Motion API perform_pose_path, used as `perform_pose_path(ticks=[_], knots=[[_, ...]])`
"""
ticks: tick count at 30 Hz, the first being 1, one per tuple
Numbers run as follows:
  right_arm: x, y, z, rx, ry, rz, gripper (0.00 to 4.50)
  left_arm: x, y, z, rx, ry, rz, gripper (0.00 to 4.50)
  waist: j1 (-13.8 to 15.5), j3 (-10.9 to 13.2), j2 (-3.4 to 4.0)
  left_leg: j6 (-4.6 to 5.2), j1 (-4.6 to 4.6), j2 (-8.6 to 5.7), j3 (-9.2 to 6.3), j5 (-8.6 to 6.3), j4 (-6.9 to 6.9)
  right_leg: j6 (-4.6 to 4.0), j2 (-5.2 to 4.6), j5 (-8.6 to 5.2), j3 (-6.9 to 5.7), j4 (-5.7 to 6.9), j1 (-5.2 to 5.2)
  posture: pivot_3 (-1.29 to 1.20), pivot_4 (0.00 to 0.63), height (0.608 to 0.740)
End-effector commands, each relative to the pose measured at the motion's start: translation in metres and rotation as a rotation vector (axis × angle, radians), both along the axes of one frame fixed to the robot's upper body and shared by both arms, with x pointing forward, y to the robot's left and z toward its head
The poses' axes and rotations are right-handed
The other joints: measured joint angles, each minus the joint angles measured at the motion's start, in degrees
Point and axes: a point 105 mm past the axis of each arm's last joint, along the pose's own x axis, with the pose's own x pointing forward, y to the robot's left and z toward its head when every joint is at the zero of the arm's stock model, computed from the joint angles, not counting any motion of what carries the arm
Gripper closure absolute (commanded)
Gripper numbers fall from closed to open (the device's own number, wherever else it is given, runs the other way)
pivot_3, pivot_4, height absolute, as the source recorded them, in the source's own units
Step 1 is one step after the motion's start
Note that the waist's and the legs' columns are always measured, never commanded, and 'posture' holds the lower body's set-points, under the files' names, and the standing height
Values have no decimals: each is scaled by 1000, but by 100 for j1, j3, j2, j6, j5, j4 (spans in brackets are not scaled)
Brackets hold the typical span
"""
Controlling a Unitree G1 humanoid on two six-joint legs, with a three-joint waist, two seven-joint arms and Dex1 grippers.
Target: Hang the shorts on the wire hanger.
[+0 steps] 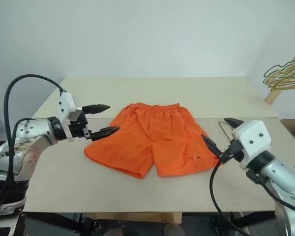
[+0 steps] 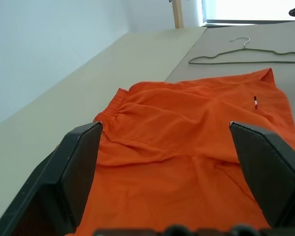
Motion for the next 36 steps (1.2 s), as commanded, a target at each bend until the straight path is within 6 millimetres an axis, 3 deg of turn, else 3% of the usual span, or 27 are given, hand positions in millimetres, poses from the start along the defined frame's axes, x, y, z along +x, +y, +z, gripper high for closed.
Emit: perform_pose_path(ticks=[1,7,9,13,21,24,27,30,36], knots=[[-9,10,-4,-59,46,100,0,-5,2,10,-7,-33,-10,24,3,1,-1,0,-1,0,0,0,0,0,0,0,0,-2,1,-93,49,740],[-26,16,-33,-239,172,233,0,-14,-7,4,10,-8,-73,24,8,5,-6,1,-1,-1,0,-1,0,1,-1,0,0,-5,2,-100,50,740],[-31,13,-51,-353,225,269,0,-17,-11,0,13,8,-96,24,8,5,-7,1,0,0,0,-1,0,1,0,0,-1,-5,3,-106,50,740],[-30,12,-65,-451,230,313,0,-24,-23,-13,36,46,-158,24,-12,9,-13,1,1,0,3,-1,1,2,0,-1,1,-6,4,-116,53,740],[-26,15,-62,-447,222,349,0,-43,-73,-80,318,114,-433,24,32,27,-13,2,0,-1,4,-1,1,2,0,-1,0,-15,8,-120,62,740],[-28,9,-61,-459,233,349,0,-46,-91,-93,373,140,-539,24,35,41,-16,1,-2,-3,4,-1,3,2,-1,0,-1,-18,10,-135,60,740],[-32,6,-61,-467,244,349,0,-31,-112,-110,463,104,-526,24,21,42,-17,5,-1,-4,4,-3,3,2,0,-1,-1,-19,14,-143,59,740],[-35,5,-61,-469,247,345,0,-22,-137,-115,455,94,-519,24,-11,40,-14,6,1,-6,4,-3,6,3,-1,0,0,-20,18,-164,51,740],[-38,0,-57,-475,243,305,0,-33,-165,-133,593,57,-628,24,-190,33,-3,14,-1,-6,4,-8,8,3,0,-1,5,-20,18,-229,30,740]])
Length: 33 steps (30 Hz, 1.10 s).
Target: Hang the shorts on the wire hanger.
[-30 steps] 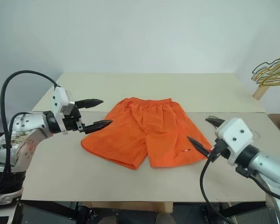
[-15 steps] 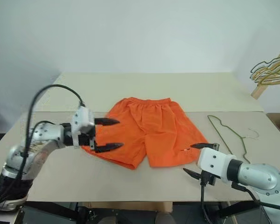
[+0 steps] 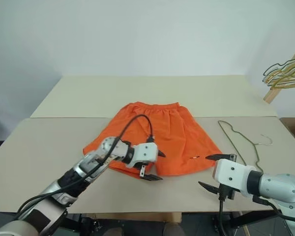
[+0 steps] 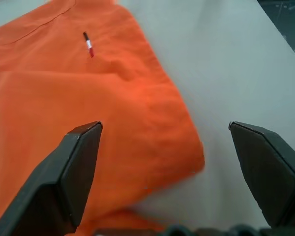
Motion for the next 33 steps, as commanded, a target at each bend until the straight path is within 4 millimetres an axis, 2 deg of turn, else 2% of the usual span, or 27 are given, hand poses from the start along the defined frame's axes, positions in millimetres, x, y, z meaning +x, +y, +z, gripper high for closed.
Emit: perform_pose_path(ticks=[1,4,6,11,19,20,24,27,30,33], knots=[[-2,0,13,-12,-62,-7,0,-3,-8,-4,55,-36,-46,24,-68,-4,7,0,0,1,2,0,0,0,1,0,4,1,0,-239,27,740],[-6,-1,14,-7,-73,-30,0,4,-10,-13,104,-79,-12,24,-169,-8,12,0,0,1,2,0,1,2,0,-1,3,4,5,-257,21,740],[-9,0,14,2,-77,-42,0,9,-13,-12,84,-79,25,425,-206,-17,21,0,-1,0,2,0,2,4,0,-1,4,4,11,-268,18,740],[-13,-2,12,0,-83,-65,0,24,-14,-14,91,-123,101,1757,-344,-29,40,0,-3,-1,2,0,4,11,-2,-3,5,3,13,-279,11,740],[-11,-4,14,4,-83,-67,0,32,-6,-19,122,-144,118,4360,-560,-58,40,0,-2,-1,3,0,4,12,-2,-3,8,6,25,-276,14,740],[-11,-4,14,4,-82,-67,0,33,-5,-19,123,-146,121,4477,-572,-60,41,0,-2,-1,3,0,4,13,-2,-4,9,6,25,-275,15,740],[-10,-3,14,8,-79,-62,0,41,0,-17,119,-164,159,4477,-636,-63,46,1,-2,-1,2,-1,4,13,-2,-4,9,8,26,-268,19,740],[-9,-1,15,11,-78,-56,0,47,13,-11,117,-192,174,4477,-665,-62,45,1,-2,-1,3,-1,4,14,-1,-4,11,9,27,-264,25,740],[-8,-1,15,11,-76,-54,0,43,37,-1,114,-193,125,4477,-699,-61,45,3,-1,0,3,-2,3,13,0,-5,12,13,25,-260,30,740],[-7,-2,15,10,-72,-52,0,35,76,6,147,-189,88,4477,-727,-65,56,4,-1,1,2,-2,1,14,0,-6,14,15,23,-251,36,740]])
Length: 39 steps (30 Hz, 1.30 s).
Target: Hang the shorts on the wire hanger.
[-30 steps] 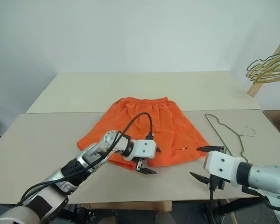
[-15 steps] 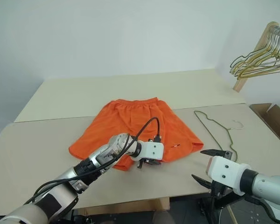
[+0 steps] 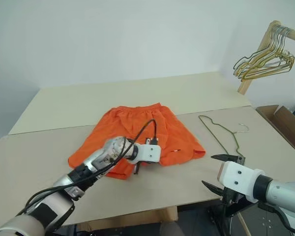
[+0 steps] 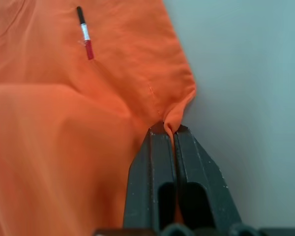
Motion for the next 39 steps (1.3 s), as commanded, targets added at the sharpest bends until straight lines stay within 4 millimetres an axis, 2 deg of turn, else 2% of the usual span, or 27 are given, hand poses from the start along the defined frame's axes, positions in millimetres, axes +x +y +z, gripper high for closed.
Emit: perform_pose_path(ticks=[1,7,11,15,17,20,23,27,31,32,35,39], knots=[[2,0,8,-1,-25,11,0,-8,35,21,-5,-17,-51,4477,-6,-5,9,0,0,1,1,0,-1,0,0,0,0,1,-1,-247,38,740],[4,2,6,5,-15,34,0,-26,113,29,85,30,13,4477,63,13,-20,1,6,2,-2,0,1,1,-3,-1,-7,-1,-17,-201,41,740],[8,5,5,10,-12,63,0,-40,167,24,185,92,102,4477,135,19,-23,3,6,3,-3,-2,1,1,-5,-1,-8,2,-23,-170,45,740],[14,7,4,12,-6,93,0,-29,219,18,298,45,275,4477,278,42,-29,4,21,3,0,-3,1,1,-4,-2,-8,13,-18,-136,54,740],[15,7,4,13,-5,104,0,-19,230,19,306,3,340,4477,376,53,-28,6,24,4,-1,-4,0,-1,-1,-4,-10,18,-19,-128,55,740],[19,12,5,21,-8,123,0,9,235,23,259,-106,469,3887,574,66,-29,7,17,3,-3,-5,1,-2,-3,-4,-16,17,-22,-113,56,740],[20,13,6,23,-6,133,0,16,228,30,222,-146,463,2889,669,68,-31,7,8,2,-4,-5,1,-2,-3,-4,-19,18,-30,-111,54,740],[20,15,7,23,-6,146,0,11,229,36,230,-126,412,1520,729,68,-31,7,2,1,-3,-4,1,-3,-4,-4,-15,19,-39,-110,49,740],[30,25,8,14,-38,172,0,-5,226,49,240,-76,274,179,700,70,-33,7,6,3,-1,-4,2,-4,-2,-4,-14,26,-39,-101,48,740],[37,29,6,0,-55,178,0,-10,223,54,220,-57,237,23,688,71,-33,6,7,6,-1,-4,2,-4,0,-5,-14,27,-39,-94,47,740],[61,40,-8,-101,-110,192,0,-17,216,62,175,-36,200,23,696,72,-31,7,11,7,2,-4,2,-5,1,-5,-13,29,-38,-80,45,740],[107,53,-36,-311,-204,222,0,-26,203,67,84,-19,170,23,702,75,-30,6,8,8,3,-4,3,-5,1,-5,-13,29,-45,-61,43,740]])
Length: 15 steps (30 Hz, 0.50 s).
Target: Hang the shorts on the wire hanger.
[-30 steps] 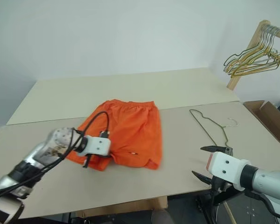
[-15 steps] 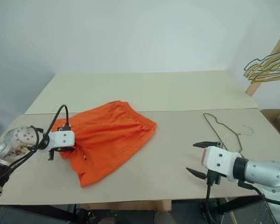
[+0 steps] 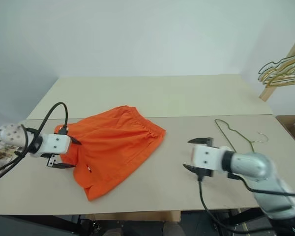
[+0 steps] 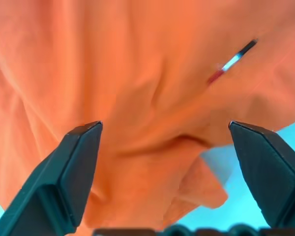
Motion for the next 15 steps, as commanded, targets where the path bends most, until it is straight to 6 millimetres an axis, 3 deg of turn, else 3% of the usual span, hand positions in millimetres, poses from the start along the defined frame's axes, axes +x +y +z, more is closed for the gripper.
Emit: perform_pose_path(ticks=[1,8,15], knots=[[32,9,-16,-144,-106,22,0,-2,-12,17,-80,-49,-22,23,3,2,1,0,-2,-2,1,0,0,0,-2,0,1,1,-5,-52,41,740],[88,46,-25,-229,-247,118,0,-11,-26,16,-159,-67,7,23,-24,4,3,-4,-14,-4,-1,2,3,-4,-7,2,3,10,-26,-18,32,740],[107,74,-33,-260,-301,224,0,-16,-29,17,-186,-79,35,23,-112,-2,-5,-9,-8,-4,-8,6,3,-6,-6,3,1,20,-24,22,24,740]])
